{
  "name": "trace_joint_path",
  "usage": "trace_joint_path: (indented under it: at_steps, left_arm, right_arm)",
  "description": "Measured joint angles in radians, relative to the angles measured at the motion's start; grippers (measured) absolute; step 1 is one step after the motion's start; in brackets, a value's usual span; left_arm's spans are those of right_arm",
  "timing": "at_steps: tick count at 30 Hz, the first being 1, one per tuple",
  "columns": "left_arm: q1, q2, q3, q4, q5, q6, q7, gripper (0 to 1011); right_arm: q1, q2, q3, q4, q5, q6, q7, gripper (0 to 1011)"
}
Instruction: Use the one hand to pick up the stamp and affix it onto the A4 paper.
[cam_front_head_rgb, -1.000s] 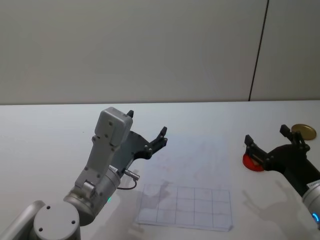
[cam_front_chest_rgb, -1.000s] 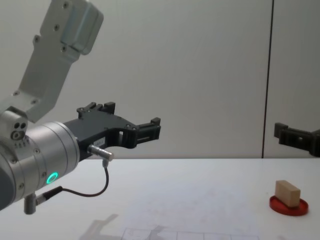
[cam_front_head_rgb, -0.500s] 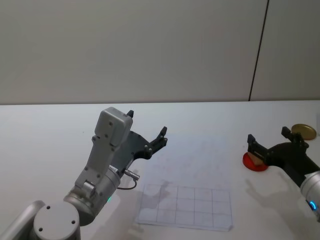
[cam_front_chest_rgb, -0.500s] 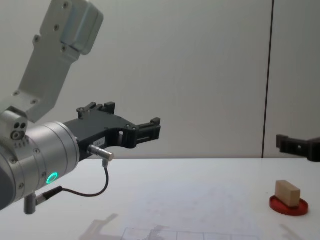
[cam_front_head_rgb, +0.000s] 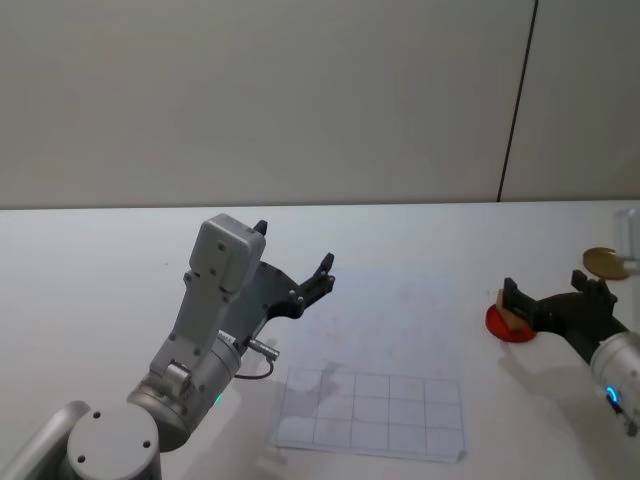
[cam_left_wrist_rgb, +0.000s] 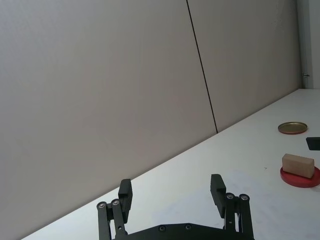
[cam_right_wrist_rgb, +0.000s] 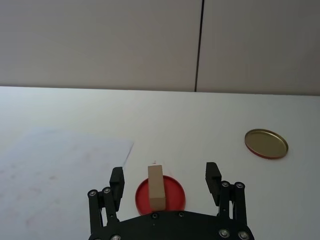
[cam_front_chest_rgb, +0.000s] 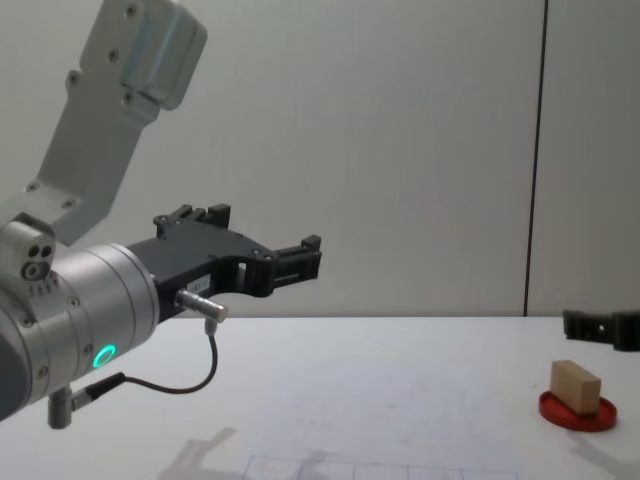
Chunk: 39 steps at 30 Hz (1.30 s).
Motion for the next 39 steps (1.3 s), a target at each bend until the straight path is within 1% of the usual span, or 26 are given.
trace_joint_path:
  at_steps: [6,10,16,26,28,29,33,34,35,36,37,38,39]
  left_arm:
    - [0.000,0.000,0.000,0.000,0.000,0.000,0.000,993]
    - [0.000,0.000,0.000,0.000,0.000,0.000,0.000,993]
    - [0.000,0.000,0.000,0.000,0.000,0.000,0.000,993]
    - [0.000,0.000,0.000,0.000,0.000,0.000,0.000,993]
    - [0.000,0.000,0.000,0.000,0.000,0.000,0.000,993]
    - [0.000,0.000,0.000,0.000,0.000,0.000,0.000,993]
    - [0.000,0.000,0.000,0.000,0.000,0.000,0.000,993]
    - [0.000,0.000,0.000,0.000,0.000,0.000,0.000,993]
    - [0.000,0.000,0.000,0.000,0.000,0.000,0.000,993]
    - [0.000,0.000,0.000,0.000,0.000,0.000,0.000,993]
    - [0.000,0.000,0.000,0.000,0.000,0.000,0.000,993]
    - [0.000,0.000,0.000,0.000,0.000,0.000,0.000,993]
    - [0.000,0.000,0.000,0.000,0.000,0.000,0.000,993]
  right_arm:
    - [0.039,-0.027,-0.004,0.049,-0.016,0.045,-0.039,1001]
    - [0.060,-0.040,-0.007,0.079,-0.026,0.061,-0.052,1001]
    - [0.091,-0.061,-0.014,0.122,-0.047,0.077,-0.063,1001]
    - [0.130,-0.090,-0.029,0.185,-0.085,0.096,-0.062,998]
    - [0.134,-0.094,-0.031,0.193,-0.090,0.098,-0.060,976]
    - [0.139,-0.097,-0.033,0.201,-0.095,0.101,-0.057,941]
    - [0.146,-0.103,-0.037,0.215,-0.105,0.106,-0.052,861]
    - [0.149,-0.106,-0.039,0.223,-0.112,0.109,-0.048,832]
    - [0.152,-0.109,-0.041,0.229,-0.117,0.111,-0.045,782]
    - [0.152,-0.109,-0.041,0.229,-0.117,0.111,-0.045,782]
    - [0.155,-0.111,-0.043,0.235,-0.122,0.113,-0.041,739]
    - [0.156,-0.113,-0.044,0.238,-0.124,0.114,-0.039,719]
    - [0.159,-0.115,-0.046,0.243,-0.129,0.116,-0.036,661]
